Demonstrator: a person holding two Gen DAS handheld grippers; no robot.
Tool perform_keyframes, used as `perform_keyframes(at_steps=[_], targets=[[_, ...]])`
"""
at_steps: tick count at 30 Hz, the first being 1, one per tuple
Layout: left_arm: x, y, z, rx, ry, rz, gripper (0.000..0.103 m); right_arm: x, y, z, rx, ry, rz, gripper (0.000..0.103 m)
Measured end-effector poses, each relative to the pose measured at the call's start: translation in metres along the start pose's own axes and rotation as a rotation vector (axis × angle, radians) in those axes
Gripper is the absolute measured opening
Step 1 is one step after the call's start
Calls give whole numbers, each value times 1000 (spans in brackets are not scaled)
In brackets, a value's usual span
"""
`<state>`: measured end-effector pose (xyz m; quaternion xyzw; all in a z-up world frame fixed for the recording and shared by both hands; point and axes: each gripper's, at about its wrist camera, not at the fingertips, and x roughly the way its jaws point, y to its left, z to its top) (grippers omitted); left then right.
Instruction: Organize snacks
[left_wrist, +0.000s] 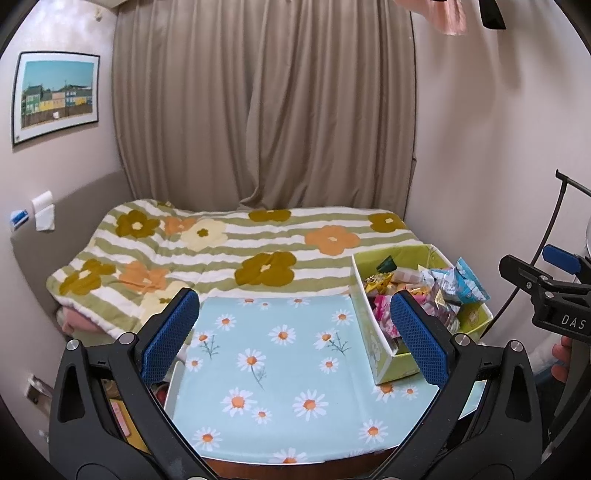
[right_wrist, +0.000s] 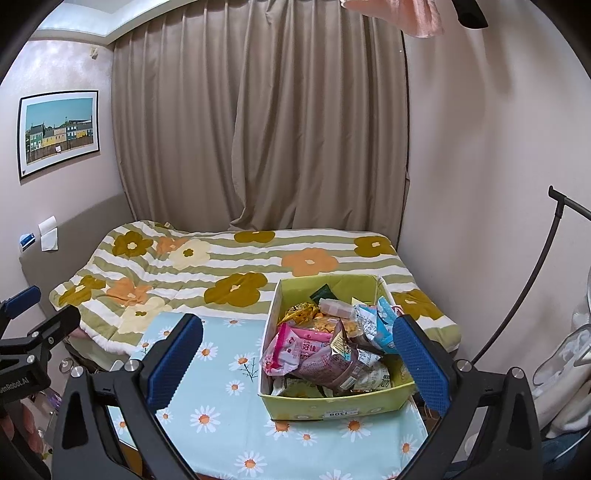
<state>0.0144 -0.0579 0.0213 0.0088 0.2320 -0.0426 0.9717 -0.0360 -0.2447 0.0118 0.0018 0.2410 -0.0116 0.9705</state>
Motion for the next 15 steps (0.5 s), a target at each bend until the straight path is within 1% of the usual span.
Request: perform_keyframes(at_steps=[15], targets=[[1, -1, -2, -4, -13, 11, 103, 1, -1, -1, 1, 2, -5, 102]])
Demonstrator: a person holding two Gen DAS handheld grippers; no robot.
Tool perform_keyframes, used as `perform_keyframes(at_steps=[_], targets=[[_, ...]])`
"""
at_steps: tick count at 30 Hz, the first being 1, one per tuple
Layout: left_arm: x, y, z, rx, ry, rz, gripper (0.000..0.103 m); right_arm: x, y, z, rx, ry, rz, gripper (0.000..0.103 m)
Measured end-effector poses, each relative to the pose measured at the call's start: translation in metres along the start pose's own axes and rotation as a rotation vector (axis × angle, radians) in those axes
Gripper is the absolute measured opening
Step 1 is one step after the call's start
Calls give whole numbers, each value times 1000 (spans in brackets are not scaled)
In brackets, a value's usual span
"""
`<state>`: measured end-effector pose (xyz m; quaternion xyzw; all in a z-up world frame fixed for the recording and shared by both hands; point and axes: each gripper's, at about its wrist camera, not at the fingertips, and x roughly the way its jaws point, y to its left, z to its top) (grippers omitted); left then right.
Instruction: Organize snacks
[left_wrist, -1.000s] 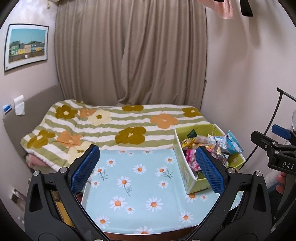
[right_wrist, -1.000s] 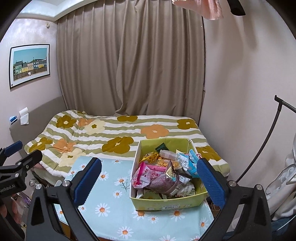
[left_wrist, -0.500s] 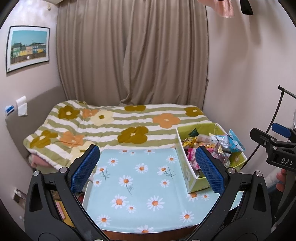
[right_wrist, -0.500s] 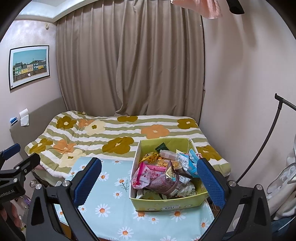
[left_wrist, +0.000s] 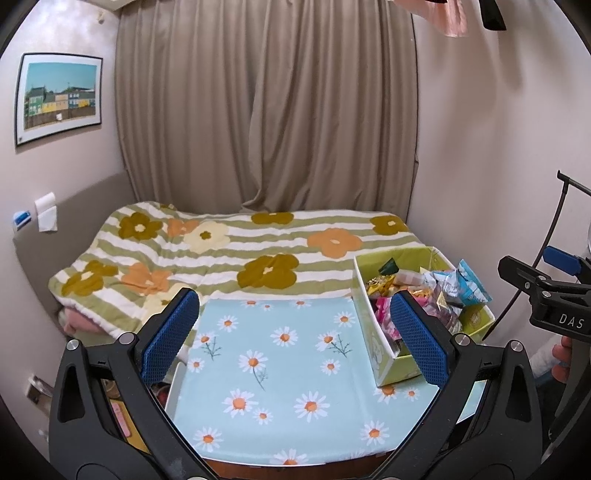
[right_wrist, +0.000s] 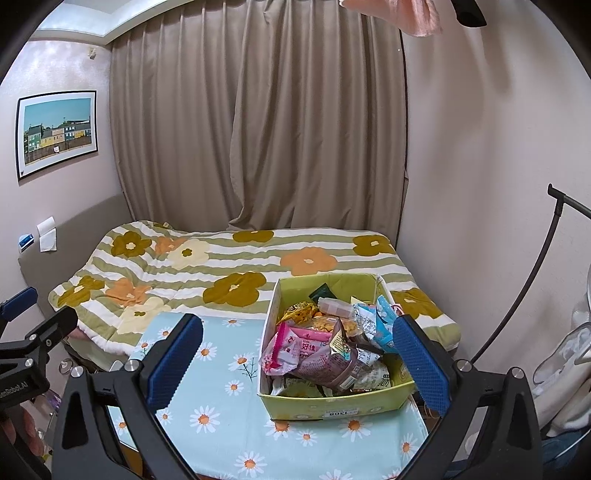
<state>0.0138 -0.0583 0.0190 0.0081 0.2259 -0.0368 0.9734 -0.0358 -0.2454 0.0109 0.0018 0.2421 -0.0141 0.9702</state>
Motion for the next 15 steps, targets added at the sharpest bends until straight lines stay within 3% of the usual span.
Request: perform_keyframes(at_steps=[11, 15], targets=[[3, -2, 0, 9, -13, 11, 103, 0, 0, -1, 2, -1, -3, 102], [-4, -1, -1, 18, -67, 60, 103, 1, 1, -1, 4, 1, -10, 102]])
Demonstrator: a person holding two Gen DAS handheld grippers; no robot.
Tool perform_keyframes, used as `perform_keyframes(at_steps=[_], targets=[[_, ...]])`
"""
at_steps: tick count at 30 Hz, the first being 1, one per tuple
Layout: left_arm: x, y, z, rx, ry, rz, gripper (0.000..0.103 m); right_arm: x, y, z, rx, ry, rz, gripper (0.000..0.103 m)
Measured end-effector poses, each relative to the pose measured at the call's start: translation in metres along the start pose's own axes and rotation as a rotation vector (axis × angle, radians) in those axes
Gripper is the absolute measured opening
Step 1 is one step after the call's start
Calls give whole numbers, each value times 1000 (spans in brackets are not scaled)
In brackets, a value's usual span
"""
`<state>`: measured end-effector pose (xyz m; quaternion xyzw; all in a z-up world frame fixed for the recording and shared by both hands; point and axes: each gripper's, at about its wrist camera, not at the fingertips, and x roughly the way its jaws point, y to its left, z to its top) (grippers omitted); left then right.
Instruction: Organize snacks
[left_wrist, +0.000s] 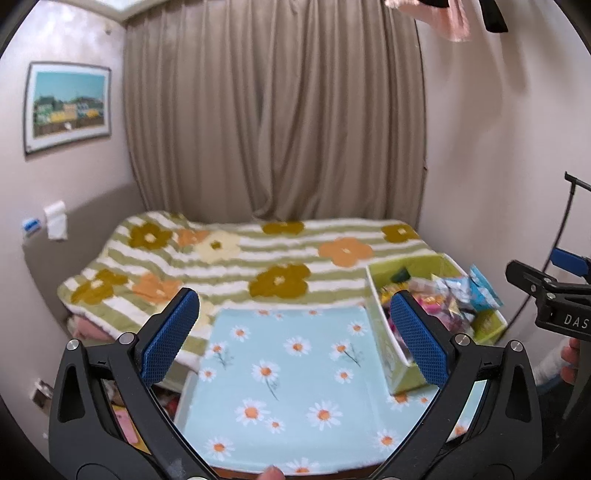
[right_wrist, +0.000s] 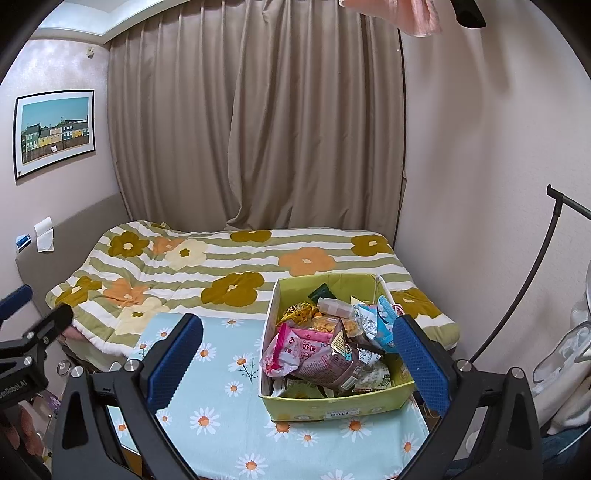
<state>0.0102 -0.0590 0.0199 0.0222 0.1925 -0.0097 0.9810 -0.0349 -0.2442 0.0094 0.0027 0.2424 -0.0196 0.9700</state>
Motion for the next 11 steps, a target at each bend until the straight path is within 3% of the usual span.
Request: perform_keyframes(at_steps=[3, 11], targets=[[-4, -1, 1, 16, -36, 25, 103, 1, 2, -1, 7, 2, -6, 102], [3, 9, -2, -6, -2, -8, 103, 5, 9, 0, 5, 11, -9, 102]])
